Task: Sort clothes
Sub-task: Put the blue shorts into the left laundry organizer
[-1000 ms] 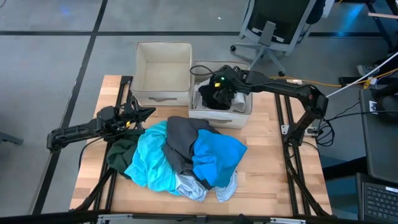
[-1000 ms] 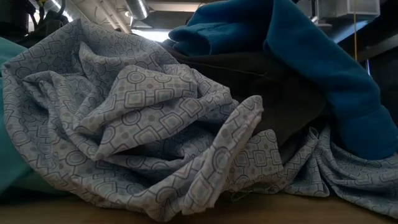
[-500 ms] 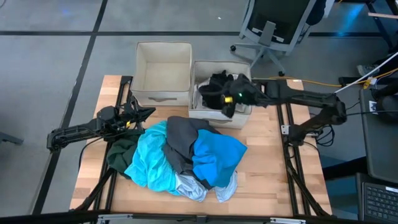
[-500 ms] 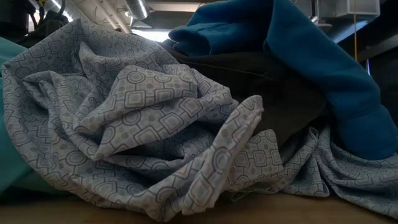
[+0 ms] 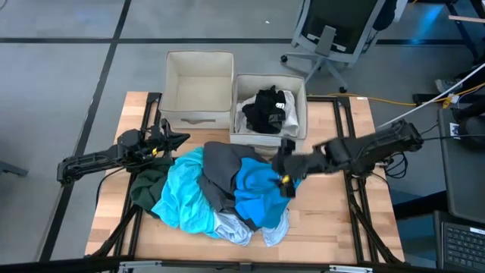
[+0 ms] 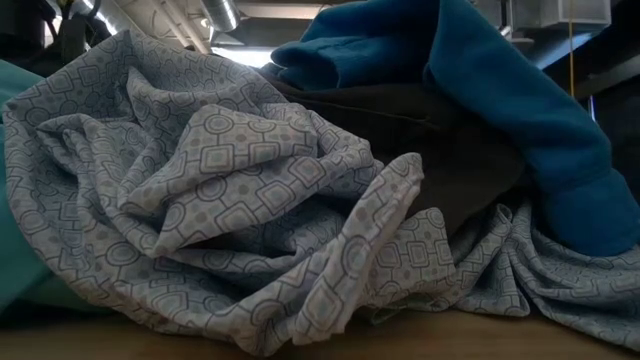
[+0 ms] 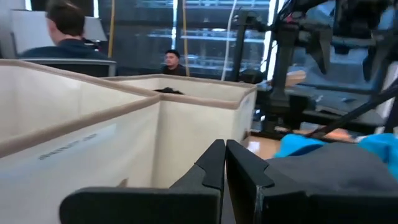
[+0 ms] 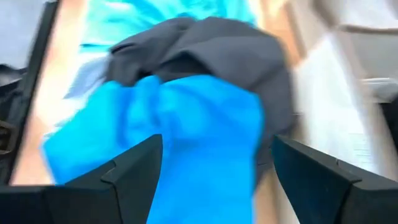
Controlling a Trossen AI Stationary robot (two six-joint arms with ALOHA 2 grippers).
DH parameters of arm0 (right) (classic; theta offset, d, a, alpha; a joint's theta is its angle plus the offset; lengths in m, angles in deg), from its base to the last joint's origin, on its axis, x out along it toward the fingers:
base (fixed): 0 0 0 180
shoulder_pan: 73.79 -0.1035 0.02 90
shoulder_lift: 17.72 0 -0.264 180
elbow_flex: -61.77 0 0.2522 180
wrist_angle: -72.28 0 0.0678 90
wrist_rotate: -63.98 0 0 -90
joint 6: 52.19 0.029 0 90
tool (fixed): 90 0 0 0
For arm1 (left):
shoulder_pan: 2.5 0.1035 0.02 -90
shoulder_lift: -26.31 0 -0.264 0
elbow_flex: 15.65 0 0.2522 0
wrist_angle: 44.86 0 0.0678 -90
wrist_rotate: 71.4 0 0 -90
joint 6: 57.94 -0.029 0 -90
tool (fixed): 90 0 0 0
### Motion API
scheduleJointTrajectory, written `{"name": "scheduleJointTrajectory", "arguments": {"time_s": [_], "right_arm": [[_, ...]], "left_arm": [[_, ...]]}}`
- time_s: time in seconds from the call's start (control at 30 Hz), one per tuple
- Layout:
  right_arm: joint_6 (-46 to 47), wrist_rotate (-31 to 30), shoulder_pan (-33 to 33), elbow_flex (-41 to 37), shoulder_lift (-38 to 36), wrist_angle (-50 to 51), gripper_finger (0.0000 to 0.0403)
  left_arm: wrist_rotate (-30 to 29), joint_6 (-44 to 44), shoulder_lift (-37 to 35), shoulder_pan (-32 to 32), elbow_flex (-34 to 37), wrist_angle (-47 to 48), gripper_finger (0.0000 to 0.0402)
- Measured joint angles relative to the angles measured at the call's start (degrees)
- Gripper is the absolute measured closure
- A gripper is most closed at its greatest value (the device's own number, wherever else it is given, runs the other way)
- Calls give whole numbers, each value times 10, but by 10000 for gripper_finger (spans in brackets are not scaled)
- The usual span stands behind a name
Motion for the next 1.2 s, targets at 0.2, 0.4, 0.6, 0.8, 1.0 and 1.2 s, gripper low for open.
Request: {"name": "scheduleJointTrajectory", "arguments": {"time_s": [0.2, 0.4, 0.6, 0.8, 1.0, 1.2], "right_arm": [[17, -16, -51, 0, 55, -34, 104], [3, -20, -57, -1, 116, -81, 104], [-2, 10, -37, -1, 162, -90, 104], [2, 25, -28, -1, 189, -91, 132], [0, 5, -21, -1, 202, -89, 237], [-3, -22, -22, 0, 193, -88, 376]], "left_arm": [[21, 20, 0, 0, 0, -3, 396], [21, 22, 0, 0, 0, -2, 396], [21, 22, 0, 0, 0, 1, 396], [21, 22, 0, 0, 0, 16, 396], [21, 22, 0, 0, 0, 17, 396], [21, 21, 0, 0, 0, 17, 396]]}}
